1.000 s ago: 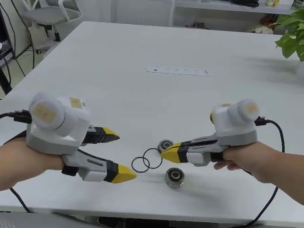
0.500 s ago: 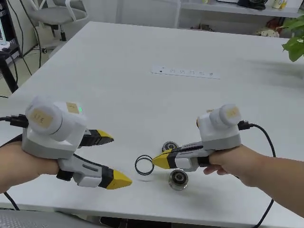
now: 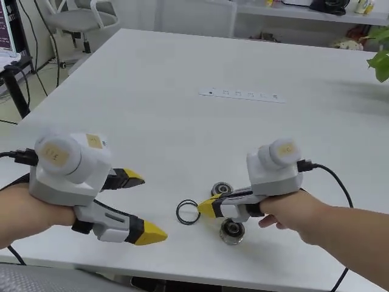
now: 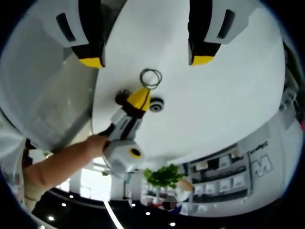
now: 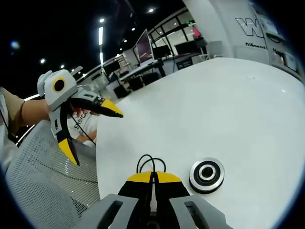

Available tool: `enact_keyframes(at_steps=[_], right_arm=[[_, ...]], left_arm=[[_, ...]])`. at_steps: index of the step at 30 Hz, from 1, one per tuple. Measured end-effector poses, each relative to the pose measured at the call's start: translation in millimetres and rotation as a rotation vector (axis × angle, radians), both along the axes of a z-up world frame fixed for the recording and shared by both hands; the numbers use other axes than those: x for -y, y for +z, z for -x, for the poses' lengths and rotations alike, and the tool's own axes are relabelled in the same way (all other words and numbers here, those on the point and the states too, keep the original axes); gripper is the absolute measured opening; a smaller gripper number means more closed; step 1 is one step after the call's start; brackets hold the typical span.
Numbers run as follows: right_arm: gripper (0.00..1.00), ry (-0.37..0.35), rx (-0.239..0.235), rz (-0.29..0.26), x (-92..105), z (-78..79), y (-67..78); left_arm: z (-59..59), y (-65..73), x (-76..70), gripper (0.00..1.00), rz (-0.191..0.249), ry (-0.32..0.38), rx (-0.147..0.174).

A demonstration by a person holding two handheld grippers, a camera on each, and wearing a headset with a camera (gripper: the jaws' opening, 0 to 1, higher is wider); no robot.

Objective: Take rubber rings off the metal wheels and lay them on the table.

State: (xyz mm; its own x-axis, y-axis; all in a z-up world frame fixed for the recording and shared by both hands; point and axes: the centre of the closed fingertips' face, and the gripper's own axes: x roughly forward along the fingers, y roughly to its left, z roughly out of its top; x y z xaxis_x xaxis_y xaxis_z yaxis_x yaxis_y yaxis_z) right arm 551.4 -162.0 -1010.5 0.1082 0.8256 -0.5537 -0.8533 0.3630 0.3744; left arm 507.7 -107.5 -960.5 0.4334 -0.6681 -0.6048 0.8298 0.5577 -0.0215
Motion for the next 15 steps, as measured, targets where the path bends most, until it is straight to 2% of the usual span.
enact_keyframes(at_steps=[9,15], right_arm=[[0.00,-0.044,0.002,0.031,2.2,-6.5,-6.6],[0.04,-0.063,0.003,0.026,2.7,-9.7,-5.2]], left_arm=[[0.6,-3.0,-0.1,0.71,-0.007,-0.002,-0.007],[0.1,-3.8,-0.5,0.71,-0.015,-0.001,-0.010]])
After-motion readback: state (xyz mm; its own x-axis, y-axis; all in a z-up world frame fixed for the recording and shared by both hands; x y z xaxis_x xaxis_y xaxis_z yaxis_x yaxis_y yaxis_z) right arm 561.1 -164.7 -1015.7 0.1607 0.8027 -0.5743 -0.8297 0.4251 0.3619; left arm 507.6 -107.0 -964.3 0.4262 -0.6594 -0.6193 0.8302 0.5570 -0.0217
